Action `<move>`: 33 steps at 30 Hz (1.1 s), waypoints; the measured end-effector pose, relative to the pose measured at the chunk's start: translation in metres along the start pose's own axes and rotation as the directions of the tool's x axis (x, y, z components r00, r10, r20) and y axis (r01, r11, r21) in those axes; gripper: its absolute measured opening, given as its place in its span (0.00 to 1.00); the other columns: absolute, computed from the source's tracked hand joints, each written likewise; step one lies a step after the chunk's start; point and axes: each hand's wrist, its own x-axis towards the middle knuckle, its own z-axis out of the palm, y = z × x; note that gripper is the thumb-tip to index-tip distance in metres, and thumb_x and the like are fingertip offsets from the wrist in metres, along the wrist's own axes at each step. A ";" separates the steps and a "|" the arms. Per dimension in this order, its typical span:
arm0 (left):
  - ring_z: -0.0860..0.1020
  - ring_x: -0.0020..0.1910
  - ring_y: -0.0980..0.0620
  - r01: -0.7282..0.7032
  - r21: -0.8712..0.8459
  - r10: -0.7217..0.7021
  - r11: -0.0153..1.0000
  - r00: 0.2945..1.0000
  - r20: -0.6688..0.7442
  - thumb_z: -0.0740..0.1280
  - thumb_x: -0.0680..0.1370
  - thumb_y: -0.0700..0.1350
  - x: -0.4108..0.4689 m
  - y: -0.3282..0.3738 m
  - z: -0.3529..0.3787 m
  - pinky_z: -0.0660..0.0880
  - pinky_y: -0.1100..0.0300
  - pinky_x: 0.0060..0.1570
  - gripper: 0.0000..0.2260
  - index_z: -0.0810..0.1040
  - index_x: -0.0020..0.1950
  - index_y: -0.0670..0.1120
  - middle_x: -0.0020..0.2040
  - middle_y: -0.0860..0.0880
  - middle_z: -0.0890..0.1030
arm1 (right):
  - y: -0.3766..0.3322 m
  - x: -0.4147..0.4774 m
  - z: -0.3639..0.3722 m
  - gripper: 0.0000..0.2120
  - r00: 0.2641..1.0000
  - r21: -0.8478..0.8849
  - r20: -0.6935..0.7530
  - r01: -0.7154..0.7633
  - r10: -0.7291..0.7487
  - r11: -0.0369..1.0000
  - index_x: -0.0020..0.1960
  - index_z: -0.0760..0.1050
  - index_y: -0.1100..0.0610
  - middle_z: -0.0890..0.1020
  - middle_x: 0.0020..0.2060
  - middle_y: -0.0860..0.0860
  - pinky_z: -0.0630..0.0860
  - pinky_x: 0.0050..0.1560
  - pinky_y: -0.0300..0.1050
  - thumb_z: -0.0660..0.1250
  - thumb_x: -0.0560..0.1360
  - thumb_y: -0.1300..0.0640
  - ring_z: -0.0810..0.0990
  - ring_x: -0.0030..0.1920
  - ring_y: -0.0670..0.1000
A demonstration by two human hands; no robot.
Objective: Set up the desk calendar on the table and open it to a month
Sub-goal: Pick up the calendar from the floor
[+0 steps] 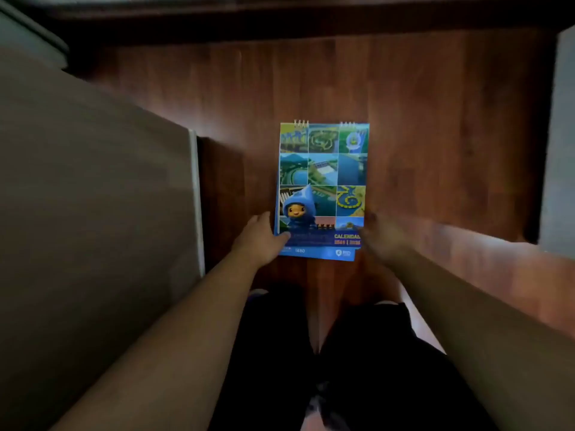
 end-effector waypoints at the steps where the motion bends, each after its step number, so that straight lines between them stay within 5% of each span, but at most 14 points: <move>1: 0.60 0.76 0.42 0.014 -0.055 -0.015 0.998 1.000 -0.007 0.63 0.77 0.56 0.009 0.001 0.005 0.61 0.51 0.72 0.35 0.53 0.78 0.44 0.78 0.42 0.57 | 0.004 0.009 0.007 0.29 0.998 0.038 -0.059 0.001 0.001 0.999 0.63 0.70 0.56 0.78 0.57 0.61 0.74 0.60 0.54 0.62 0.68 0.39 0.77 0.58 0.62; 4: 0.65 0.72 0.41 0.075 -0.235 -0.087 0.969 0.995 -0.043 0.66 0.76 0.54 0.032 0.006 0.020 0.65 0.51 0.69 0.33 0.59 0.75 0.42 0.75 0.41 0.61 | -0.005 0.018 0.015 0.27 0.980 0.219 -0.137 -0.115 0.147 0.969 0.67 0.68 0.59 0.76 0.60 0.61 0.71 0.62 0.51 0.65 0.72 0.47 0.74 0.61 0.61; 8: 0.73 0.63 0.40 0.202 -0.612 -0.295 0.765 0.954 -0.054 0.71 0.72 0.52 0.043 0.016 0.030 0.73 0.49 0.60 0.31 0.66 0.69 0.39 0.66 0.40 0.72 | -0.025 0.017 0.019 0.17 0.972 0.605 -0.019 -0.175 0.234 0.777 0.45 0.72 0.56 0.79 0.40 0.56 0.75 0.45 0.50 0.69 0.69 0.43 0.79 0.45 0.57; 12: 0.78 0.42 0.47 0.133 -0.785 -0.206 0.605 0.979 0.007 0.72 0.73 0.44 0.011 0.037 0.020 0.74 0.57 0.40 0.14 0.75 0.56 0.42 0.50 0.44 0.79 | -0.033 -0.019 0.002 0.18 0.976 0.793 0.043 -0.164 0.214 0.587 0.49 0.81 0.60 0.84 0.43 0.55 0.80 0.46 0.48 0.73 0.68 0.47 0.83 0.42 0.54; 15: 0.80 0.46 0.44 0.070 -0.784 -0.150 0.617 0.988 -0.030 0.72 0.72 0.43 -0.037 0.047 0.005 0.76 0.53 0.46 0.10 0.75 0.50 0.45 0.48 0.43 0.80 | -0.038 -0.067 -0.019 0.13 0.977 0.847 0.031 -0.138 0.211 0.513 0.45 0.81 0.58 0.85 0.42 0.54 0.81 0.43 0.45 0.73 0.68 0.49 0.84 0.39 0.53; 18: 0.81 0.51 0.38 0.009 -0.781 -0.110 0.625 0.991 -0.076 0.73 0.71 0.44 -0.097 0.057 -0.023 0.78 0.43 0.53 0.10 0.75 0.48 0.46 0.52 0.38 0.82 | -0.055 -0.126 -0.054 0.18 0.977 0.876 0.071 -0.158 0.201 0.456 0.48 0.83 0.57 0.87 0.45 0.56 0.81 0.50 0.57 0.75 0.64 0.47 0.85 0.45 0.58; 25: 0.81 0.52 0.38 -0.146 -0.788 -0.028 0.598 0.979 -0.203 0.72 0.72 0.43 -0.268 0.103 -0.130 0.77 0.44 0.54 0.08 0.74 0.44 0.49 0.51 0.39 0.82 | -0.132 -0.280 -0.179 0.14 0.996 0.870 0.031 -0.066 0.079 0.489 0.49 0.82 0.61 0.87 0.35 0.52 0.83 0.38 0.46 0.74 0.68 0.53 0.85 0.34 0.52; 30: 0.81 0.52 0.42 -0.367 -0.737 0.106 0.568 0.920 -0.377 0.72 0.73 0.44 -0.404 0.142 -0.226 0.77 0.46 0.56 0.14 0.76 0.57 0.43 0.52 0.43 0.82 | -0.199 -0.399 -0.284 0.11 0.994 0.837 -0.056 0.097 -0.092 0.538 0.47 0.82 0.58 0.86 0.45 0.57 0.79 0.55 0.55 0.74 0.67 0.54 0.84 0.46 0.57; 33: 0.82 0.48 0.48 -0.510 -0.660 0.162 0.552 0.841 -0.515 0.72 0.73 0.45 -0.472 0.154 -0.275 0.79 0.51 0.52 0.10 0.76 0.52 0.49 0.50 0.46 0.84 | -0.238 -0.456 -0.331 0.14 0.969 0.782 -0.128 0.229 -0.210 0.580 0.50 0.81 0.59 0.86 0.45 0.56 0.78 0.55 0.51 0.74 0.67 0.54 0.84 0.46 0.55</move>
